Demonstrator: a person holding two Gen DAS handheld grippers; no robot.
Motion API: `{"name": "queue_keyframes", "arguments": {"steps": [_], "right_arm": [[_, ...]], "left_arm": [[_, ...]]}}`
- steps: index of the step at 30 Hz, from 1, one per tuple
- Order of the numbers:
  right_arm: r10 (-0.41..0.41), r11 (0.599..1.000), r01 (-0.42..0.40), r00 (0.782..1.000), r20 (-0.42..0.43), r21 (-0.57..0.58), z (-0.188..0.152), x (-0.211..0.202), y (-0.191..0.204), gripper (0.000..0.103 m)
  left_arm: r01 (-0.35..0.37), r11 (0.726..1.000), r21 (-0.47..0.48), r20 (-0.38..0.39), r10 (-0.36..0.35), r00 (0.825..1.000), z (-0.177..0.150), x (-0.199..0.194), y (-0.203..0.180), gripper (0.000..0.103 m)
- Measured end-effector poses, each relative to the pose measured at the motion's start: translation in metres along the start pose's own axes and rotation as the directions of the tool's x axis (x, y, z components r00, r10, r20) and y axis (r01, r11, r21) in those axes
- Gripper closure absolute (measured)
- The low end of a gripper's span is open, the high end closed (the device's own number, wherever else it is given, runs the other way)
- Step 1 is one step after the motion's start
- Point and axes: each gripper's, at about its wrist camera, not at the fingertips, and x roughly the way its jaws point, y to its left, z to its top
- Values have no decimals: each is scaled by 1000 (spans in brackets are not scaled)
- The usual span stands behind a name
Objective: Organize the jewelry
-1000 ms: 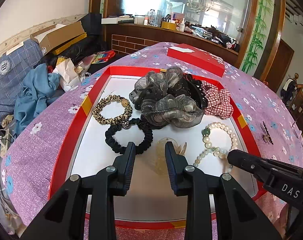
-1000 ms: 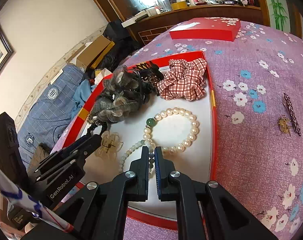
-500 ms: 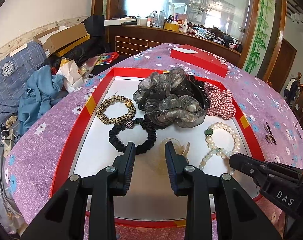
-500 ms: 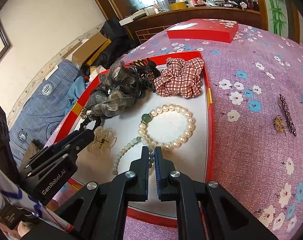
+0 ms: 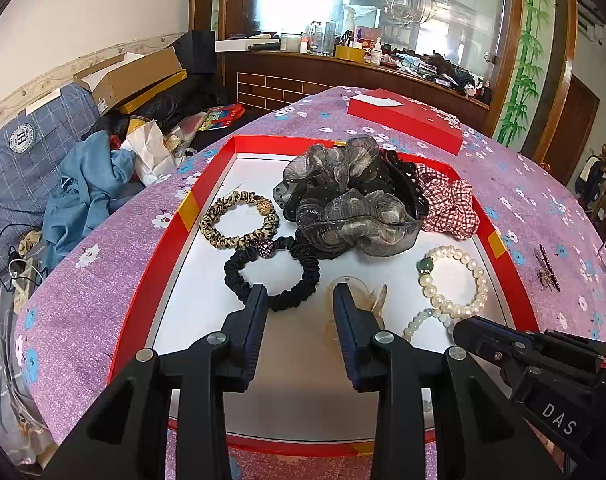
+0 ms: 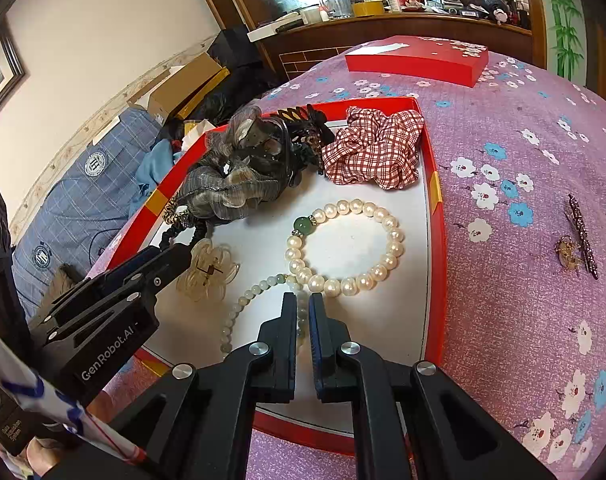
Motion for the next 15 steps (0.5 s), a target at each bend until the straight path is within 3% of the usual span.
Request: {"name": "queue_keyframes", "arguments": {"steps": [15], "right_arm": [[11, 1000, -11, 1000, -1, 8, -1, -1, 0, 95]], "left_arm": [[-10, 1000, -7, -1, 10, 1000, -1, -1, 5, 66]]}}
